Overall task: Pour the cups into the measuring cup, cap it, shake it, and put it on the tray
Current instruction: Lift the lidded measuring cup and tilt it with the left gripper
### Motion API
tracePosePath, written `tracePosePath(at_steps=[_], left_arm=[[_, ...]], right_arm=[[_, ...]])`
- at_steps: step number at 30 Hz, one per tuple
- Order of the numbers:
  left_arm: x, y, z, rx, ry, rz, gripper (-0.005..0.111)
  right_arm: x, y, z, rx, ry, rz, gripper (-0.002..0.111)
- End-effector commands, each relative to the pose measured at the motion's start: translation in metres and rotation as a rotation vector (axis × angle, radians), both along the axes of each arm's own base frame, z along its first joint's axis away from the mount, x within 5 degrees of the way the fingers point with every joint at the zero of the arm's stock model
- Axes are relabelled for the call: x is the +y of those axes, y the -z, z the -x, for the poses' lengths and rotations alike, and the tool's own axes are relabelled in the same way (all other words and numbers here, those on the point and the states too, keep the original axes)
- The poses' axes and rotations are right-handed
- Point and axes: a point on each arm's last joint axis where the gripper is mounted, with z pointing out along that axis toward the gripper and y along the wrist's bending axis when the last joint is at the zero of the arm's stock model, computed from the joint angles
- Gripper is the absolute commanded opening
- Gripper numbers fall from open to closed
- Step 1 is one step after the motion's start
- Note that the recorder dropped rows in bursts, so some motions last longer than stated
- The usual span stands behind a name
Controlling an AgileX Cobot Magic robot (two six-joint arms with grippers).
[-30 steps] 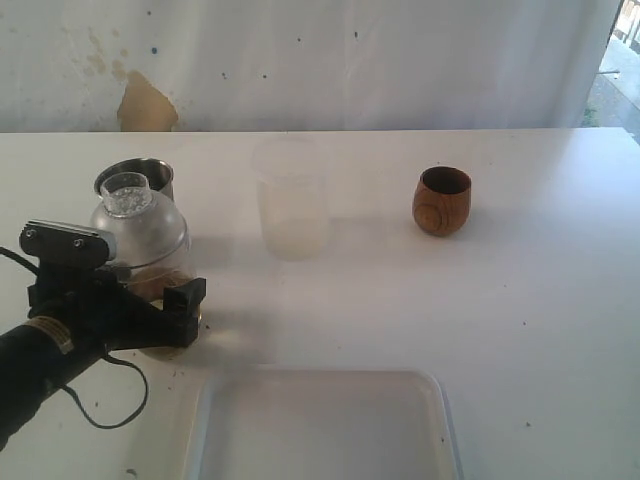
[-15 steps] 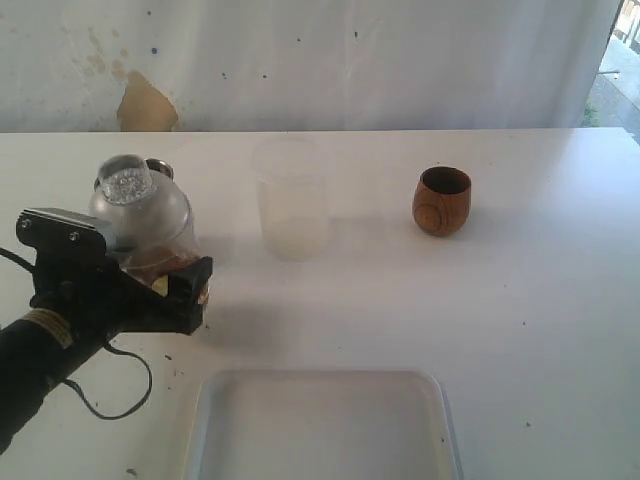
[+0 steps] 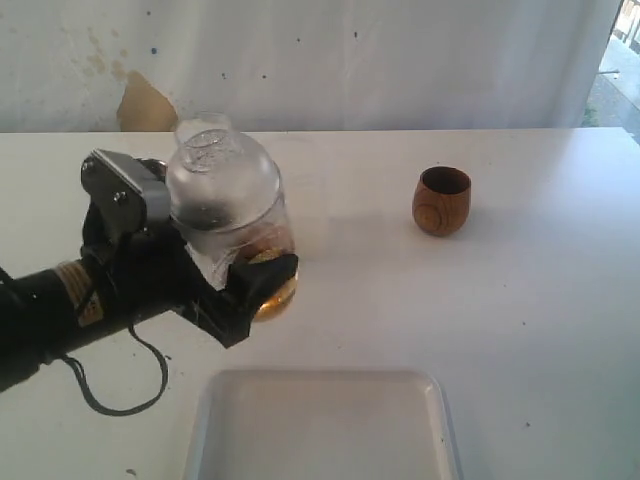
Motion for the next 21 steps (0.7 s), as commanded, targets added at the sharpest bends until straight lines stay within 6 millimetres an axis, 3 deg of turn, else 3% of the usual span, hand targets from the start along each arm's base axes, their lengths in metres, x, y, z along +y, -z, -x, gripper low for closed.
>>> tracePosePath(at_steps=[1, 3, 4, 5, 8, 9, 11, 13, 15, 18, 19, 20, 21], left_arm=[[0.043, -0.029, -0.030, 0.050, -0.369, 0.155, 0.000], [0.030, -0.041, -0.017, 0.052, -0.163, 0.215, 0.000], [0.013, -0.047, -0.001, -0.066, 0.090, 0.078, 0.000], [0.007, -0.048, 0.004, -0.086, 0.145, 0.003, 0.000], [0.030, -0.045, -0.020, 0.083, -0.215, -0.050, 0.000], [0.028, -0.050, -0.015, 0.100, -0.218, 0.055, 0.000], [0.009, -0.053, 0.006, -0.036, 0.020, -0.047, 0.000], [0.014, -0.050, -0.003, -0.005, -0.096, -0.077, 0.000], [0.032, -0.047, -0.019, 0.128, -0.319, 0.029, 0.000], [0.004, -0.046, 0.009, -0.002, -0.030, -0.138, 0.000], [0.007, -0.044, 0.005, 0.017, -0.076, -0.138, 0.000], [0.021, -0.043, -0.010, 0.097, -0.246, -0.028, 0.000], [0.020, -0.045, -0.006, 0.096, -0.221, -0.003, 0.000]], right_arm=[[0.000, 0.001, 0.000, -0.001, 0.006, 0.001, 0.000], [0.000, 0.001, 0.000, -0.001, 0.006, 0.001, 0.000], [0.000, 0.001, 0.000, -0.001, 0.006, 0.001, 0.000], [0.000, 0.001, 0.000, -0.001, 0.006, 0.001, 0.000], [0.000, 0.001, 0.000, -0.001, 0.006, 0.001, 0.000], [0.000, 0.001, 0.000, -0.001, 0.006, 0.001, 0.000], [0.000, 0.001, 0.000, -0.001, 0.006, 0.001, 0.000], [0.000, 0.001, 0.000, -0.001, 0.006, 0.001, 0.000], [0.000, 0.001, 0.000, -0.001, 0.006, 0.001, 0.000], [0.000, 0.001, 0.000, -0.001, 0.006, 0.001, 0.000], [0.000, 0.001, 0.000, -0.001, 0.006, 0.001, 0.000], [0.000, 0.001, 0.000, -0.001, 0.006, 0.001, 0.000], [0.000, 0.001, 0.000, -0.001, 0.006, 0.001, 0.000]])
